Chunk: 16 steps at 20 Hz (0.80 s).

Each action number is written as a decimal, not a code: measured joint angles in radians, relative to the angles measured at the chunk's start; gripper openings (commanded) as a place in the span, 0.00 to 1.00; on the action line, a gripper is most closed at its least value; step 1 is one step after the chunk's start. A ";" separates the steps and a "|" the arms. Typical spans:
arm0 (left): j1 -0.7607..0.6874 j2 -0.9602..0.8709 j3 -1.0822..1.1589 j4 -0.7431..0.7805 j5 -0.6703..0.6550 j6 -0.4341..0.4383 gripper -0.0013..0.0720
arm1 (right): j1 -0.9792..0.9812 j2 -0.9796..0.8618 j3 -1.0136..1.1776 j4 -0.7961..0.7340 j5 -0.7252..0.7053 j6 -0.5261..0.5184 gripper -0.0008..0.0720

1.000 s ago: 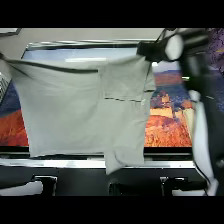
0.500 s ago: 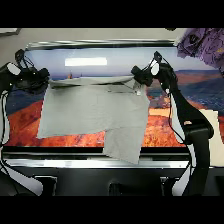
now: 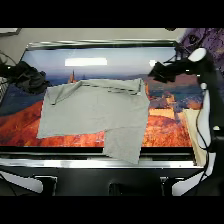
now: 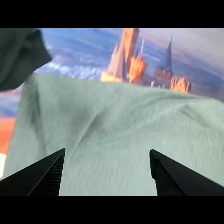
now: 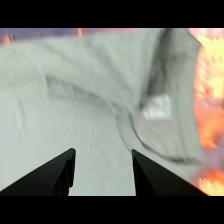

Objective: Fold the clothes and pants, and hang the long-sleeved shirts on hangers.

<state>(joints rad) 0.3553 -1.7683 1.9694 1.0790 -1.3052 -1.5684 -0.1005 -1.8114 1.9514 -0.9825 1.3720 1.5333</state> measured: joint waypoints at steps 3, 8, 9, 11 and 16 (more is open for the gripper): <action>0.088 0.127 -0.122 -0.006 -0.076 0.003 0.84 | -0.113 0.084 -0.139 0.017 0.140 -0.093 0.60; 0.194 0.340 -0.447 -0.007 -0.095 0.014 0.84 | -0.190 0.195 -0.561 0.095 0.124 -0.223 0.66; 0.203 0.369 -0.494 -0.005 -0.093 0.015 0.84 | -0.193 0.204 -0.644 0.124 0.103 -0.253 0.67; 0.212 0.402 -0.554 -0.004 -0.088 0.019 0.84 | -0.193 0.216 -0.781 0.174 0.053 -0.310 0.68; 0.219 0.431 -0.607 0.002 -0.053 0.023 0.84 | -0.156 0.225 -0.991 0.240 -0.055 -0.421 0.77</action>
<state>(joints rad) 0.5743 -1.3373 1.3628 1.0813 -1.3582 -1.5455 -0.2565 -1.5864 0.9604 -0.7429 1.3167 1.1122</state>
